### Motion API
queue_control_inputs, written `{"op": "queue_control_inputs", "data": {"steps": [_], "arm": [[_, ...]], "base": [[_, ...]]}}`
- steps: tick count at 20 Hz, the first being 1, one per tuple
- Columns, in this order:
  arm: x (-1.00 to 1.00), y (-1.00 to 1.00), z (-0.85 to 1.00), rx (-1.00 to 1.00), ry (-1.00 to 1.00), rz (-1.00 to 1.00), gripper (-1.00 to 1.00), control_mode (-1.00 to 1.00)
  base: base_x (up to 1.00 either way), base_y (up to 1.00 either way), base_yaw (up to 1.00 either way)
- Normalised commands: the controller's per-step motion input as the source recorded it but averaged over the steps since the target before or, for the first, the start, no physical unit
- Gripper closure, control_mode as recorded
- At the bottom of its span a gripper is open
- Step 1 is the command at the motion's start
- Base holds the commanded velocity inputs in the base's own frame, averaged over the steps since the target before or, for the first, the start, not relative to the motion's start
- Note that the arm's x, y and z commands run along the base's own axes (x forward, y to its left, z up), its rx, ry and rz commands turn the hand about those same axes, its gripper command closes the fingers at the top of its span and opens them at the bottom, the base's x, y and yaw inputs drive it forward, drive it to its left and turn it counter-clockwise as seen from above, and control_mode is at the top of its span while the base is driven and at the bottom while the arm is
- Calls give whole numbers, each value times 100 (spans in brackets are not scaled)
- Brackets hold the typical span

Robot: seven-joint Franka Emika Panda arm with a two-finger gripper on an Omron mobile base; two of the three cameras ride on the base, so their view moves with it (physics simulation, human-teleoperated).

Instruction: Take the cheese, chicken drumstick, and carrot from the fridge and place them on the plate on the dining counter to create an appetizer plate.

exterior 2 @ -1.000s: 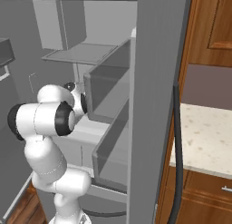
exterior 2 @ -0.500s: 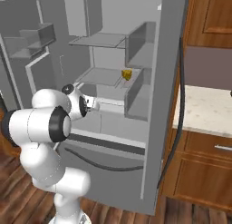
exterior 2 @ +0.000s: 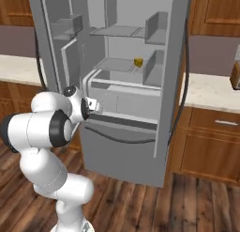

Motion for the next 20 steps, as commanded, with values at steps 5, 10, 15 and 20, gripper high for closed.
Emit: {"op": "queue_control_inputs", "data": {"steps": [5, 10, 15, 20], "arm": [[0, 0, 0, 0, 0, 0, 100, 100], [0, 0, 0, 0, 0, 0, 100, 100], [0, 0, 0, 0, 0, 0, 100, 100], [0, 0, 0, 0, 0, 0, 100, 100]], "base": [[-100, -21, -3], [-100, -15, -3], [-100, -7, -4], [-100, -9, -3]]}}
